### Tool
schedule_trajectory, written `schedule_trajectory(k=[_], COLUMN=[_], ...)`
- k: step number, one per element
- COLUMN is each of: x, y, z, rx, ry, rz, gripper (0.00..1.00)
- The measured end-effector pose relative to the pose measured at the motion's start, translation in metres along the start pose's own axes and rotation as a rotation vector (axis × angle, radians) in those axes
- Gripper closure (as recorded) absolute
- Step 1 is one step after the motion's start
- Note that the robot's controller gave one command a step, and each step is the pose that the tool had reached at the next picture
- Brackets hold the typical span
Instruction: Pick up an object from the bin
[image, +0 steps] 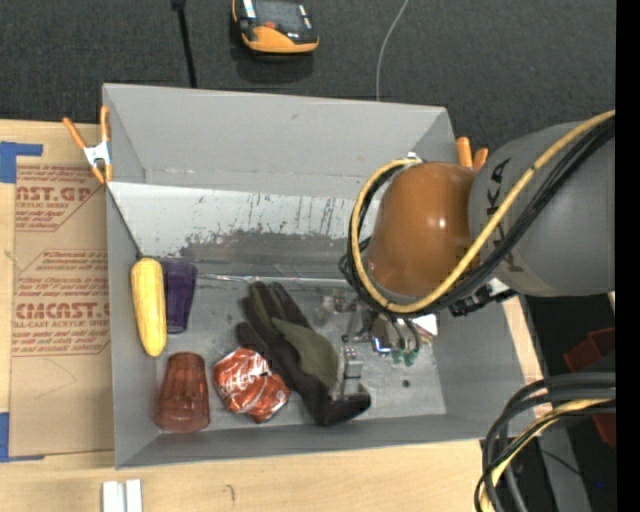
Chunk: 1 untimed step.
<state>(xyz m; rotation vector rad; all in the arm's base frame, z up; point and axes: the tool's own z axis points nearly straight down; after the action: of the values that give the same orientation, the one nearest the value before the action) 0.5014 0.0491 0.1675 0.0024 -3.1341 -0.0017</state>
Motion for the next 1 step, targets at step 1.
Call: schedule_trajectory(k=[1], x=[-0.0018], y=[-0.0001], z=[-0.0042], rx=[0.000], ry=[-0.008], rz=[0.001], gripper=[0.00])
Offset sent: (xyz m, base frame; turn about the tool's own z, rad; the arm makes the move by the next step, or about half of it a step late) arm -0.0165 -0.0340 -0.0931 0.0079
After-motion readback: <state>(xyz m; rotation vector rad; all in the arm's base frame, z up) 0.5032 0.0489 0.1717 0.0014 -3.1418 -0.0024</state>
